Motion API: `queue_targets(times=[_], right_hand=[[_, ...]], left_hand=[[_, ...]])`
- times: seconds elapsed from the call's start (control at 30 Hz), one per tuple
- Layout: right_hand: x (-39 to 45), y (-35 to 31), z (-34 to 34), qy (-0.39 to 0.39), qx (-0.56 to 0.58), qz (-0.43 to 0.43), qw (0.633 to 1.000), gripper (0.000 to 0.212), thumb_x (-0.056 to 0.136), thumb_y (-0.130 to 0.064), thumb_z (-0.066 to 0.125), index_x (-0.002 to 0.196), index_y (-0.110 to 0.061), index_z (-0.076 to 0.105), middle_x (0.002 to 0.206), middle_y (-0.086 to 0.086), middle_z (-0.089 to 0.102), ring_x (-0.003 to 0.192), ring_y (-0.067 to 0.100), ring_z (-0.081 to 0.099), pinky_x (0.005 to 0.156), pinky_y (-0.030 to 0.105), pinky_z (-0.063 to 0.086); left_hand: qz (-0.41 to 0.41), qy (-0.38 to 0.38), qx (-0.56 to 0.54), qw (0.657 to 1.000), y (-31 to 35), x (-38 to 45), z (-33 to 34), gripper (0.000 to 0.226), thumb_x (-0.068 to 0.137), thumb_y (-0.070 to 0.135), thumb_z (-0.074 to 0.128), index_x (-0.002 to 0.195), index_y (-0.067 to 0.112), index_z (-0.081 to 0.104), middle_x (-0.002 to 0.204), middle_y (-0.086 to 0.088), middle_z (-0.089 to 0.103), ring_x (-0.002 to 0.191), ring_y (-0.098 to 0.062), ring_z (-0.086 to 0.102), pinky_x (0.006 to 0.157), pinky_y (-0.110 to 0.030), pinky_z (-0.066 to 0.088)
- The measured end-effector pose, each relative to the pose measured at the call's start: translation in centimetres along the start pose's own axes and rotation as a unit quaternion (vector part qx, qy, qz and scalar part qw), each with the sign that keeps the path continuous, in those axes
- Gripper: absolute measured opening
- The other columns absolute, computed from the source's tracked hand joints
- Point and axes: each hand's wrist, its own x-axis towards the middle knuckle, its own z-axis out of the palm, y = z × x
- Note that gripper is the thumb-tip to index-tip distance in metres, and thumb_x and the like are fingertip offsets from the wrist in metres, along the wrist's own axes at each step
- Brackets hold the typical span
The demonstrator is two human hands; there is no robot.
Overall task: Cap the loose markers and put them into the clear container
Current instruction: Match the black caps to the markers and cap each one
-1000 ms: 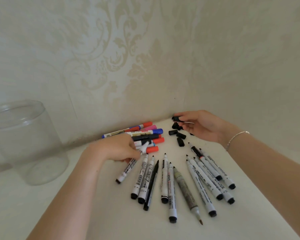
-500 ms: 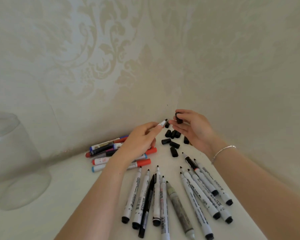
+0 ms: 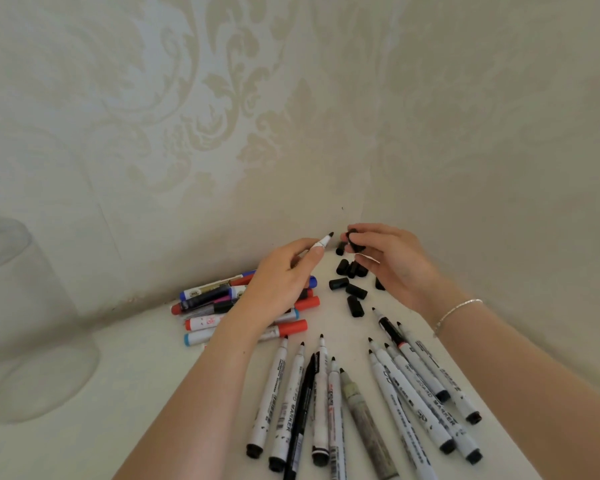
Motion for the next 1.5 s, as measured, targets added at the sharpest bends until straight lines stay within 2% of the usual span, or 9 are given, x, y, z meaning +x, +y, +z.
queue_targets(times=[0.13, 0.33, 0.57, 0.73, 0.9, 1.13, 1.27, 1.37, 1.5], right_hand=[[-0.1, -0.9, -0.3, -0.041, -0.083, -0.014, 0.996, 0.021, 0.088, 0.002, 0.057, 0.102, -0.005, 0.070, 0.083, 0.004, 0.064, 0.071, 0.012, 0.056, 0.072, 0.020, 0.046], [-0.2, -1.3, 0.2, -0.041, -0.089, -0.030, 0.995, 0.012, 0.083, 0.003, 0.065, 0.092, -0.006, 0.063, 0.077, 0.006, 0.066, 0.068, 0.013, 0.059, 0.060, 0.017, 0.047], [0.1, -1.1, 1.1, -0.077, -0.160, -0.028, 0.984, 0.015, 0.086, -0.001, 0.063, 0.097, -0.008, 0.071, 0.090, 0.011, 0.070, 0.080, 0.016, 0.062, 0.081, 0.025, 0.052], [0.1, -1.8, 1.8, -0.078, -0.248, -0.046, 0.965, 0.019, 0.093, -0.004, 0.055, 0.103, -0.007, 0.070, 0.092, 0.012, 0.070, 0.079, 0.016, 0.063, 0.083, 0.026, 0.054], [-0.7, -2.2, 2.5, -0.108, -0.249, -0.056, 0.961, 0.013, 0.090, -0.005, 0.060, 0.099, 0.002, 0.067, 0.088, 0.018, 0.071, 0.075, 0.020, 0.067, 0.078, 0.027, 0.056], [-1.4, -2.7, 2.7, -0.125, -0.235, -0.043, 0.963, 0.014, 0.088, -0.007, 0.065, 0.099, -0.001, 0.071, 0.089, 0.018, 0.073, 0.080, 0.022, 0.070, 0.079, 0.028, 0.059], [-1.4, -3.3, 2.8, -0.129, -0.252, -0.040, 0.958, 0.016, 0.087, -0.009, 0.066, 0.099, -0.001, 0.071, 0.088, 0.016, 0.074, 0.083, 0.025, 0.070, 0.079, 0.029, 0.059], [-1.6, -3.6, 3.0, -0.150, -0.288, -0.037, 0.945, 0.017, 0.088, -0.014, 0.066, 0.097, 0.000, 0.070, 0.082, 0.013, 0.073, 0.072, 0.021, 0.069, 0.075, 0.028, 0.059], [-1.8, -4.0, 3.0, -0.167, -0.325, -0.035, 0.930, 0.025, 0.089, -0.022, 0.066, 0.091, 0.003, 0.066, 0.064, 0.010, 0.063, 0.052, 0.015, 0.054, 0.052, 0.020, 0.049]], left_hand=[[0.000, -0.003, 0.006, 1.000, -0.2, 0.1, -0.1, 0.027, 0.099, 0.040, 0.043, 0.121, 0.037, 0.060, 0.060, 0.004, 0.043, 0.058, -0.009, 0.041, 0.059, -0.023, 0.038], [0.008, -0.014, 0.009, 1.000, 0.0, 0.0, -0.1, 0.025, 0.099, 0.039, 0.045, 0.118, 0.035, 0.061, 0.059, 0.004, 0.044, 0.052, -0.006, 0.038, 0.048, -0.013, 0.034], [0.016, -0.022, 0.042, 0.999, 0.1, -0.1, -0.1, 0.019, 0.099, 0.040, 0.044, 0.106, 0.038, 0.061, 0.057, 0.009, 0.049, 0.057, -0.008, 0.048, 0.059, -0.021, 0.042], [0.024, 0.007, 0.063, 0.998, -0.2, -0.5, 0.3, 0.022, 0.098, 0.044, 0.044, 0.103, 0.033, 0.062, 0.055, 0.010, 0.046, 0.050, -0.003, 0.043, 0.056, -0.025, 0.040], [0.038, 0.061, 0.067, 0.995, -0.3, -1.6, 0.2, 0.024, 0.097, 0.042, 0.047, 0.097, 0.026, 0.065, 0.050, 0.019, 0.050, 0.049, -0.001, 0.045, 0.049, -0.015, 0.032], [0.069, 0.087, 0.080, 0.991, 0.1, -2.5, 0.0, 0.028, 0.096, 0.044, 0.047, 0.106, 0.026, 0.066, 0.063, 0.006, 0.059, 0.053, -0.004, 0.049, 0.053, -0.019, 0.037], [0.067, 0.089, 0.089, 0.990, 0.5, -2.9, -0.3, 0.029, 0.097, 0.042, 0.046, 0.112, 0.025, 0.065, 0.063, 0.008, 0.057, 0.050, 0.000, 0.050, 0.048, -0.012, 0.037], [0.078, 0.095, 0.123, 0.985, 0.9, -2.8, -0.5, 0.028, 0.097, 0.041, 0.048, 0.114, 0.026, 0.063, 0.057, 0.011, 0.050, 0.051, 0.002, 0.050, 0.048, -0.015, 0.035], [0.082, 0.096, 0.129, 0.984, 1.4, -2.7, -0.4, 0.026, 0.096, 0.044, 0.048, 0.109, 0.027, 0.063, 0.052, 0.011, 0.047, 0.051, 0.000, 0.048, 0.049, -0.018, 0.031]])
